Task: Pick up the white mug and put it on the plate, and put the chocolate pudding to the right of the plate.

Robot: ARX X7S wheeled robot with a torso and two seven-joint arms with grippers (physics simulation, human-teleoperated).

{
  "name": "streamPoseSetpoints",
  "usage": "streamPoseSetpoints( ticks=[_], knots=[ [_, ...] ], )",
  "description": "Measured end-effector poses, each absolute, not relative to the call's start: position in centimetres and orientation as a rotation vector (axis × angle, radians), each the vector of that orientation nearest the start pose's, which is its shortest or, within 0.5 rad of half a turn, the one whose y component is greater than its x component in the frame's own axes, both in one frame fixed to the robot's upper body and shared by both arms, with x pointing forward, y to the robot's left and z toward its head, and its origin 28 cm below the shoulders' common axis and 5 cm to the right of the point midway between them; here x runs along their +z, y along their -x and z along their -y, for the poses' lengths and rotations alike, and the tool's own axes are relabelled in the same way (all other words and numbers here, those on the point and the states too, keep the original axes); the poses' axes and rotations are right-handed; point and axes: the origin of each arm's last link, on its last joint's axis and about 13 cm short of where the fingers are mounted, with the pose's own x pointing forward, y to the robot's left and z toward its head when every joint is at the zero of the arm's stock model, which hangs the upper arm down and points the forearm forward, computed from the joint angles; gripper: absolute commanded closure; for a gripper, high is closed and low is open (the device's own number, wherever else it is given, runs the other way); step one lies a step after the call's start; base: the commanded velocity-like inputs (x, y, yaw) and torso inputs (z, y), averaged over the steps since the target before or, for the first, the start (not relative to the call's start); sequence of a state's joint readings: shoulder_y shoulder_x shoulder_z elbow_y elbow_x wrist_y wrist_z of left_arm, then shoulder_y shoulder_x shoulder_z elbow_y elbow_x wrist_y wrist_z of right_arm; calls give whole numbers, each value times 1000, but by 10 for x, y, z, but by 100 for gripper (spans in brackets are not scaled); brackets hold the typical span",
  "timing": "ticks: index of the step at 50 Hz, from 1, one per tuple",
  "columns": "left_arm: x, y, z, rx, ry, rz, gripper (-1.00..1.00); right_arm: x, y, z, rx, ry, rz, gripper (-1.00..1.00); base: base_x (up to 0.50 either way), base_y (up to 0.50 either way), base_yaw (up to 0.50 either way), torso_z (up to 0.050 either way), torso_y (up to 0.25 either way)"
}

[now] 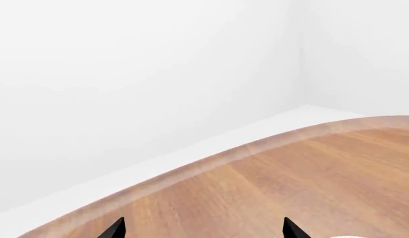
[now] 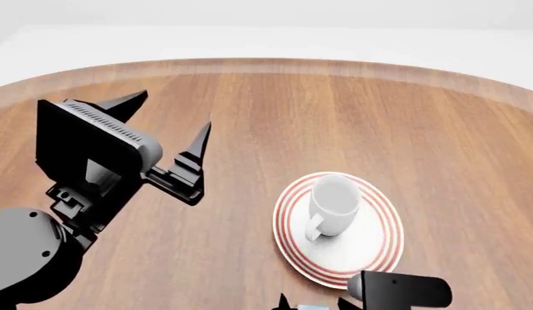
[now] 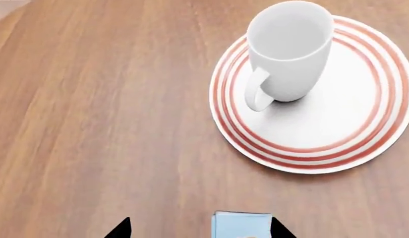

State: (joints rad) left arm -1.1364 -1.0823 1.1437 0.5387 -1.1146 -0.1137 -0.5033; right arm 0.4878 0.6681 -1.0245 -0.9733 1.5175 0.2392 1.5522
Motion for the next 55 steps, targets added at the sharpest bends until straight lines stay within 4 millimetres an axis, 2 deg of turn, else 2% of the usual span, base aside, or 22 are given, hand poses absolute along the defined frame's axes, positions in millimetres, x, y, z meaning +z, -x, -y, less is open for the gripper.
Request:
streamPoseSetpoints(
  ticks=[21,55],
  knots=[
    [230,-236,-248,-428,-208,210,-100,174,-100,45,84,-251,-588,-100,0,0,0,0,0],
    [227,-237,-248,-423,-196,199,-100,158,-109,49,56,-244,-652,-100,0,0,0,0,0]
  ],
)
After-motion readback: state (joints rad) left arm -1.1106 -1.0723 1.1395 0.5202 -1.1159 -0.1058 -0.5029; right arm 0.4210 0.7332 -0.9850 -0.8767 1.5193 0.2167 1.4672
